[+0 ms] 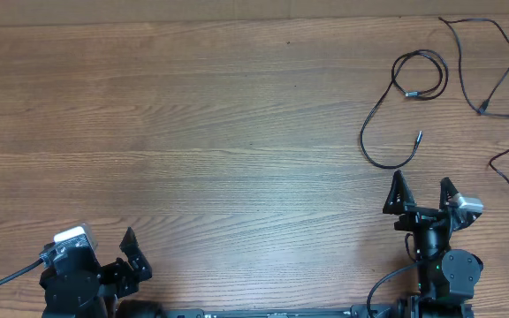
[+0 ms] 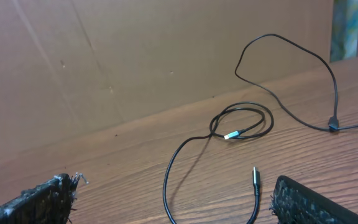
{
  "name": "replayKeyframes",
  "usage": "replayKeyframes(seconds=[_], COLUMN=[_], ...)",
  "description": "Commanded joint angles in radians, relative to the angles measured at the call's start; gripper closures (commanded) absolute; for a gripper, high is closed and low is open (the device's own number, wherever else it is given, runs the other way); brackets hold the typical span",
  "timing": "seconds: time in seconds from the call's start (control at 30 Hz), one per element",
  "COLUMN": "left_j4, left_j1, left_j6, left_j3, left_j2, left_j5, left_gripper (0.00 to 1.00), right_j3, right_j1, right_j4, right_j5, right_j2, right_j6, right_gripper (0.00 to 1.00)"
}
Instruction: Untangle cables
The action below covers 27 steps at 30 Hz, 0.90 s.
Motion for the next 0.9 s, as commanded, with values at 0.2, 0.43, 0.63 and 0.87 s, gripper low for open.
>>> replayKeyframes(seconds=[0.2,0.43,0.63,0.87], left_j4=[0.222,0.570,0.868,1.021], left_j1=[0.056,0.093,0.107,0.126], left_j6=[0.026,0.146,0.248,0.397], left_j3=[-0.078,-0.370,-0.606,-0.780], left_j2=[-0.136,-0.301,-0.301,-0.301], left_j5=[0.002,0.037,0.134,0.206], left_gripper=[0.00,0.00,0.00,0.00], right_j3=[-0.010,-0.010,-0.010,-0.010], right_j1=[0.006,0.006,0.006,0.006], right_j4=[0.003,0.003,0.003,0.003], right_j5=[0.014,0.014,0.014,0.014], right_j2=[-0.005,-0.005,-0.005,-0.005], right_j6=[-0.001,-0.001,-0.001,-0.001], right_gripper=[0.00,0.00,0.00,0.00])
